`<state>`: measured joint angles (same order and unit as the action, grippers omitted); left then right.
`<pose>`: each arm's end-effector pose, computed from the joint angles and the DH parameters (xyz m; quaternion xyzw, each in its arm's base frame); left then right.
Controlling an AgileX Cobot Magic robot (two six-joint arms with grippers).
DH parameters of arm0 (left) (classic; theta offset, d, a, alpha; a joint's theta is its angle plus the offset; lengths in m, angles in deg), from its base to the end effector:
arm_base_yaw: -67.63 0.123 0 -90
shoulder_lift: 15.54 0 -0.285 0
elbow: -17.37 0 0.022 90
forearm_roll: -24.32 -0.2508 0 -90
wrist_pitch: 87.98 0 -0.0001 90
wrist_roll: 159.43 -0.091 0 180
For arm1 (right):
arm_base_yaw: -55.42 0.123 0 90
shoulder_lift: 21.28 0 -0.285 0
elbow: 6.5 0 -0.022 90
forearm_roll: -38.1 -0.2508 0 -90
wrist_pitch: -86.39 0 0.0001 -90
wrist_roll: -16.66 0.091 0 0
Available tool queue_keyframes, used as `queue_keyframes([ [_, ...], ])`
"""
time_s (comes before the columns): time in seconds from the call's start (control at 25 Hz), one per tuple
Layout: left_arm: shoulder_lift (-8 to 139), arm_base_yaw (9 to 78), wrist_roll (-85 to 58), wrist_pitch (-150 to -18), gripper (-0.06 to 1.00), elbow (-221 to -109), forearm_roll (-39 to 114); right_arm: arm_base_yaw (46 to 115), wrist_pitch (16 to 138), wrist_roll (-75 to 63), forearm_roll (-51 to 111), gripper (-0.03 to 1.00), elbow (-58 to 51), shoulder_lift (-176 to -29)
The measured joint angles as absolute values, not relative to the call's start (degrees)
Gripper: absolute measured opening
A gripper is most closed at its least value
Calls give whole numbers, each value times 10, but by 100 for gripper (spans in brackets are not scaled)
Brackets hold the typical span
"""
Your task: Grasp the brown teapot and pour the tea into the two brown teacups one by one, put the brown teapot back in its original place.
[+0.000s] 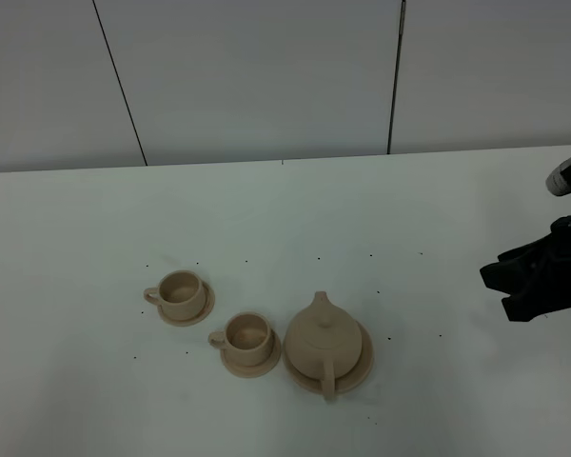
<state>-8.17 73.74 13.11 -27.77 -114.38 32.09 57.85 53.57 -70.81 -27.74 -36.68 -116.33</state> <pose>-0.0055 -0.0113 0.2802 0.0127 0.8452 -0.0046 0.5342 0.2912 0.0575 0.2196 -0.3046 0.8604 0.1692 0.3720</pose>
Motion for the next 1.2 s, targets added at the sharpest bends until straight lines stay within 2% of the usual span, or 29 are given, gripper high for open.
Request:
queue_keyframes([
  [0.36, -82, 737, 131, -278, 24, -1144, 321, 648, 508, -607, -166, 27, -297, -1163],
  [0.6, -82, 737, 131, -278, 24, -1144, 321, 707, 511, -540, -95, 27, -293, -1163],
  [0.92, -82, 737, 131, -278, 24, -1144, 321, 774, 551, -277, 58, 29, -293, -1163],
  [1.2, -82, 737, 131, -278, 24, -1144, 321, 781, 558, -88, 100, 34, -293, -1163],
])
